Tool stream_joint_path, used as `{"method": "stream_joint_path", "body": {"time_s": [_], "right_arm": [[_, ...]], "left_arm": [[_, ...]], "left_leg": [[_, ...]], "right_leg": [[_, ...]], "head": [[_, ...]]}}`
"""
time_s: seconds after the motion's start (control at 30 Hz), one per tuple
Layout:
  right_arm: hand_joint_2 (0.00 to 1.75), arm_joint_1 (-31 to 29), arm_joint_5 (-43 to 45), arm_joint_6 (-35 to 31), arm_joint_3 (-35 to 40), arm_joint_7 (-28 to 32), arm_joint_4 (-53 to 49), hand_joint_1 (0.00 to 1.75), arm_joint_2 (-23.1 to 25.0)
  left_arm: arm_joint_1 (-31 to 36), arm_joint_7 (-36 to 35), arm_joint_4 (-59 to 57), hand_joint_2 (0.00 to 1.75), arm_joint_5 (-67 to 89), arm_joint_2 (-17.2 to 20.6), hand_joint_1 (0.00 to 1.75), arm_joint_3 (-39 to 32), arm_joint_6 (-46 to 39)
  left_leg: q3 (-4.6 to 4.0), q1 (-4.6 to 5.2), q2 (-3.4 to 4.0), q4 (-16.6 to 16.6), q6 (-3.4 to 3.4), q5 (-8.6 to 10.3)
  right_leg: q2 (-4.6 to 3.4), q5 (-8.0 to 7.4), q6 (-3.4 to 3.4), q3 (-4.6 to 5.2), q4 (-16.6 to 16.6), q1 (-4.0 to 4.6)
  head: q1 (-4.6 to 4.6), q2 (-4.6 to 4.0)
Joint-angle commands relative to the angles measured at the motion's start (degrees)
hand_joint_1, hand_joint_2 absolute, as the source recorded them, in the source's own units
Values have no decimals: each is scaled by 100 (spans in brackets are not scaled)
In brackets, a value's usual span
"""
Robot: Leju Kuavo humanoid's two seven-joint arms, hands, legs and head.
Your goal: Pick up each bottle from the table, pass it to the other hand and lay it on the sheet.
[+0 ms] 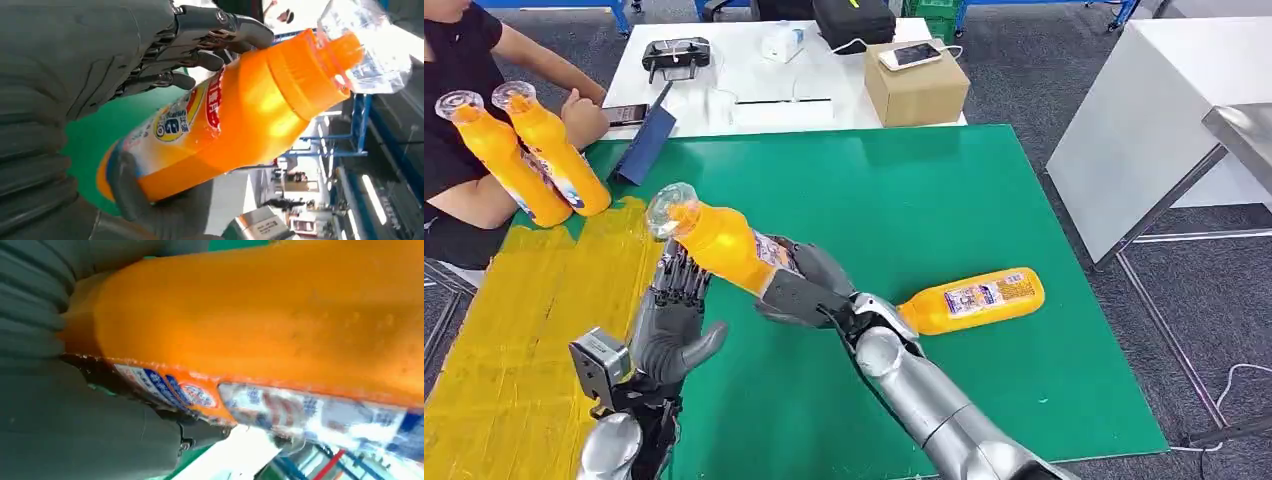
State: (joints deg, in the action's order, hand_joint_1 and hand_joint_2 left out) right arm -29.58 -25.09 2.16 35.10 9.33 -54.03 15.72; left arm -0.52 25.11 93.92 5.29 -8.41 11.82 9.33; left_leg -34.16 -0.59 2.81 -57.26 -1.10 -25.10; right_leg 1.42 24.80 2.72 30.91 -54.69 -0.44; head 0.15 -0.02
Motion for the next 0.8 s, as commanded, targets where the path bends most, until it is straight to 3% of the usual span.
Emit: {"method": "stream_joint_path", "body": {"time_s": [0.03,0.1,0.23,0.5,0.67,0.7,0.8], "right_arm": [[175,-404,-156,156,1068,10,551,175,158],[175,-262,-272,204,1547,-54,246,175,175],[175,-212,-226,158,1674,-193,119,175,167],[175,-132,-316,324,2765,-220,-562,175,57],[175,-124,-309,324,2940,-237,-604,175,42],[175,-160,-287,296,2988,-261,-592,175,27],[175,-210,-228,258,3016,-281,-561,175,-1]], "left_arm": [[72,49,-161,175,275,5,0,-23,-168],[-8,39,-157,175,319,-14,0,-213,-229],[-32,59,-161,175,357,-27,0,-279,-190],[-94,-6,-356,175,461,-101,0,-707,-255],[-98,2,-375,175,451,-97,0,-803,-241],[-100,0,-377,175,475,-104,175,-828,-224],[-129,53,-327,175,548,-97,175,-802,-184]], "left_leg": [[2,3,-6,0,2,-1],[3,3,-2,0,4,-4],[1,2,-8,3,4,-2],[-4,4,-16,2,5,-1],[-2,3,-28,2,7,-1],[-5,6,-19,4,5,1],[-10,3,-18,2,6,2]], "right_leg": [[-15,1,-6,3,-6,-5],[-24,2,-8,2,-7,-6],[-14,3,-9,1,-4,-4],[-7,5,-9,6,-6,-7],[-1,8,-12,5,-5,-7],[-2,5,-9,8,-3,-9],[0,3,-8,11,-3,-6]], "head": [[0,0],[2,0],[2,0],[9,0],[0,0],[2,0],[4,0]]}}
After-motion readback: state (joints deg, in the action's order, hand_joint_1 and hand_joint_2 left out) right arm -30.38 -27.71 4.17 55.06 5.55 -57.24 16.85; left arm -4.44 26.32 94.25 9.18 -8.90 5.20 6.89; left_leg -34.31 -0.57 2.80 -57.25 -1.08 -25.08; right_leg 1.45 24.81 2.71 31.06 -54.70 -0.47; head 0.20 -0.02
